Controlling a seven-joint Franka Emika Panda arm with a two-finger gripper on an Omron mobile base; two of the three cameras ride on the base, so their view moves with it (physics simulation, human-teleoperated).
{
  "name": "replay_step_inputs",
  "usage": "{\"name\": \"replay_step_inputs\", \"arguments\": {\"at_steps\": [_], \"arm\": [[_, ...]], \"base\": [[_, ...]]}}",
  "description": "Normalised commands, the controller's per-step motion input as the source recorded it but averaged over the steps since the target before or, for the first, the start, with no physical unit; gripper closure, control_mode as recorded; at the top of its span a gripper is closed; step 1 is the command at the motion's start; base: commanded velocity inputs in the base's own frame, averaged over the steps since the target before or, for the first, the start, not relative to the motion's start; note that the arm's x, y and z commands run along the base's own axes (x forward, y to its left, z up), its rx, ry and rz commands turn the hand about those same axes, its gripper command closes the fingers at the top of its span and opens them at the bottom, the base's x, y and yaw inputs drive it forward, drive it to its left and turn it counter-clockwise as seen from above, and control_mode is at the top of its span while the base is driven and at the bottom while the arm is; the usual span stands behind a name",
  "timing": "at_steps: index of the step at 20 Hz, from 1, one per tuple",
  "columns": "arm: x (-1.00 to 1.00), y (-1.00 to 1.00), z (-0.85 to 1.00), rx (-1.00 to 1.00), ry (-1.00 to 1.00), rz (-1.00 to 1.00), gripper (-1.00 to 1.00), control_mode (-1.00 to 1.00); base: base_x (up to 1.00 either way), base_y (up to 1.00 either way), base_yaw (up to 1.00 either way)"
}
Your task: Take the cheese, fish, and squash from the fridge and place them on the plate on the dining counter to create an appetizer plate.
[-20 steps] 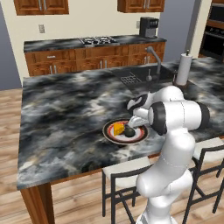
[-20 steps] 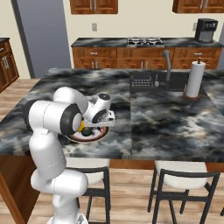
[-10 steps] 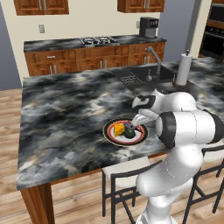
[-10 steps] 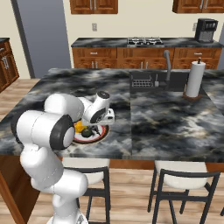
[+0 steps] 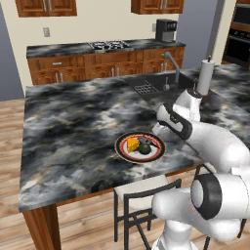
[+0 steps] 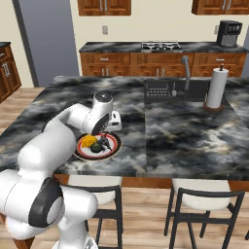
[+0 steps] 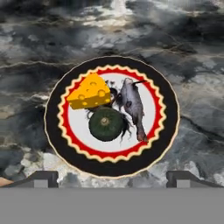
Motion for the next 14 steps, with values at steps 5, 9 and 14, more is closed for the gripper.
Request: {"name": "replay_step_inputs", "arguments": {"at_steps": [5, 9, 14], "arm": [[-1.00, -0.05, 0.76, 0.00, -0.18, -0.06, -1.00, -1.00], [-1.00, 0.00, 0.72, 0.00, -0.18, -0.05, -1.00, -1.00], [-0.95, -0.15, 0.66, 0.00, -0.21, -0.05, -1.00, -1.00]], "base": [[0.00, 0.00, 0.00], [0.00, 0.00, 0.00], [0.00, 0.00, 0.00]]}}
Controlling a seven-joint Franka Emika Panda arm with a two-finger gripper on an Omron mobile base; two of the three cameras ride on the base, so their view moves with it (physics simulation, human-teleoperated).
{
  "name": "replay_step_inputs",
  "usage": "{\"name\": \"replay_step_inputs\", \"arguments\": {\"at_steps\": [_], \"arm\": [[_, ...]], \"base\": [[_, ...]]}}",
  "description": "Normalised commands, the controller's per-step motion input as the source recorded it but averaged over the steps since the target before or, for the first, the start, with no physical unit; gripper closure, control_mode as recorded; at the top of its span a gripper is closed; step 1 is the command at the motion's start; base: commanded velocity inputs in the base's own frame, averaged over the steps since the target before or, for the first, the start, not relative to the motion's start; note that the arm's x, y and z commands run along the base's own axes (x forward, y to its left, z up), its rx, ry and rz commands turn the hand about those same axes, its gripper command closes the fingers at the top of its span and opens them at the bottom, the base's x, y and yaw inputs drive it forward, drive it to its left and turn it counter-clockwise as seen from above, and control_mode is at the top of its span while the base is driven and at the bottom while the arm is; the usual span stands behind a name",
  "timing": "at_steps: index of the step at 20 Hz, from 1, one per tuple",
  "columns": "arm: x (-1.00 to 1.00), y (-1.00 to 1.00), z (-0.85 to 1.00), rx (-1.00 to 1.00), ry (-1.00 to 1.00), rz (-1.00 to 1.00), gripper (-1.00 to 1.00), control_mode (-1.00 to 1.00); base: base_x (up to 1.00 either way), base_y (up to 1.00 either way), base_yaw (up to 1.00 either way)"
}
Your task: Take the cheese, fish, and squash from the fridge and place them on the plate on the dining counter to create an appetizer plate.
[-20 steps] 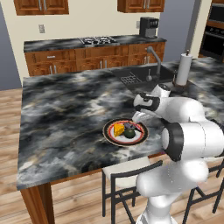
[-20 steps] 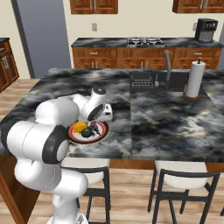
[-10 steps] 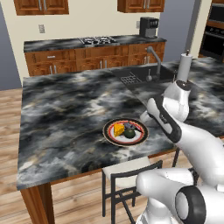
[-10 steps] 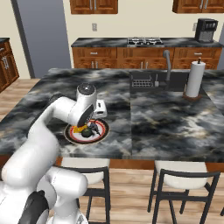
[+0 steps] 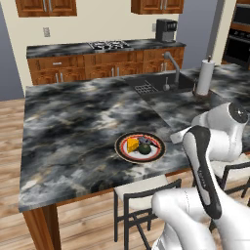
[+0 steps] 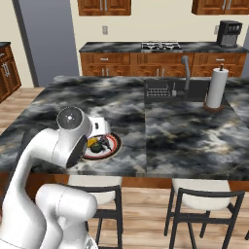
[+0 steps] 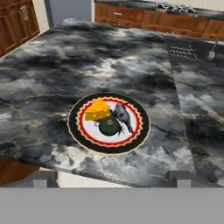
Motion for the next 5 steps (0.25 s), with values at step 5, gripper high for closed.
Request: {"name": "replay_step_inputs", "arguments": {"at_steps": [5], "arm": [[-0.64, -0.41, 0.59, 0.00, -0.15, -0.07, -1.00, -1.00]], "base": [[0.00, 0.00, 0.00]]}}
